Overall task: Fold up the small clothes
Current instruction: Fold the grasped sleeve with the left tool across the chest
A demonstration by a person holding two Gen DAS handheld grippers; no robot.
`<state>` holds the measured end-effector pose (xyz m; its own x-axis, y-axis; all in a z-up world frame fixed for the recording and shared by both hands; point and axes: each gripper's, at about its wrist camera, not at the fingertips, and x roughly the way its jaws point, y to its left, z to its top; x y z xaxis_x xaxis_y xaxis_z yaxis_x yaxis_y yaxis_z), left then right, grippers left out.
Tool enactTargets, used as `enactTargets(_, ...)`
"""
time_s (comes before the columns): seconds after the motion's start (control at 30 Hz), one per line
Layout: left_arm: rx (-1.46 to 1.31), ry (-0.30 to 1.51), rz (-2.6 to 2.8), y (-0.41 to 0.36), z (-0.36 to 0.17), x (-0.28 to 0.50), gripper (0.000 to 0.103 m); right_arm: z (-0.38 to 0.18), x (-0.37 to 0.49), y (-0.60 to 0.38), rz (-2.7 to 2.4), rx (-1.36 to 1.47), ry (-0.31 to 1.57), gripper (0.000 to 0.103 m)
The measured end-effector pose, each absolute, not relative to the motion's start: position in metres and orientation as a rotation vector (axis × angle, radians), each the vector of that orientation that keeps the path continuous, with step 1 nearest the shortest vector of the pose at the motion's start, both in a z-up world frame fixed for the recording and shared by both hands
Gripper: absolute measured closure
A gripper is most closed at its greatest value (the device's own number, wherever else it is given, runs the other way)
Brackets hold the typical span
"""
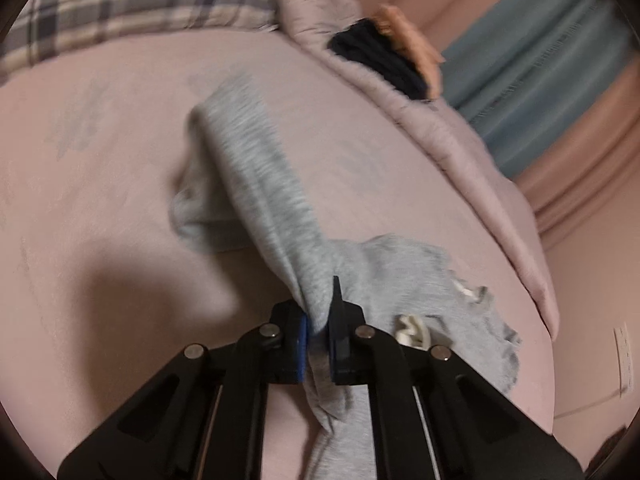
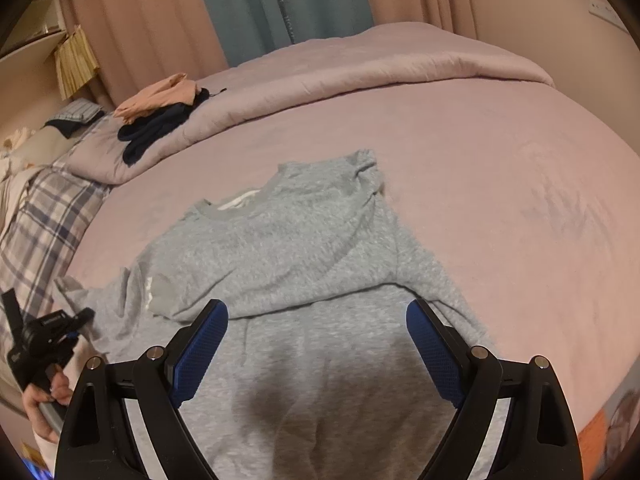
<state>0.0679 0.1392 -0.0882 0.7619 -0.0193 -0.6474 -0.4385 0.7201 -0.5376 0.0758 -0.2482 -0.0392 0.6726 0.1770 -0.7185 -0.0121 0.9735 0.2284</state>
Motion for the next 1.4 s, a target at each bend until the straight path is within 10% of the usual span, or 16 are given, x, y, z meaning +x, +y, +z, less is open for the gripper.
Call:
enactTargets(1.2, -0.597, 0.865, -0.031, 0.026, -0.127, 0.12, 0.096, -0.06, 0.081, -0.271, 0.088, 0.26, 0.866, 0.013)
enactTargets(1.3, -0.592, 0.877, -0.06, 0.026, -0.126, 0.12, 0.085, -0.062, 0.083, -0.269, 0.091, 0.254, 0.875, 0.013)
enactTargets(1.4, -0.613, 0.92, -0.105, 0.035, -0.116, 0.115, 0.039, -0.063, 0.085, -0.265, 0.1, 0.243, 0.883, 0.013)
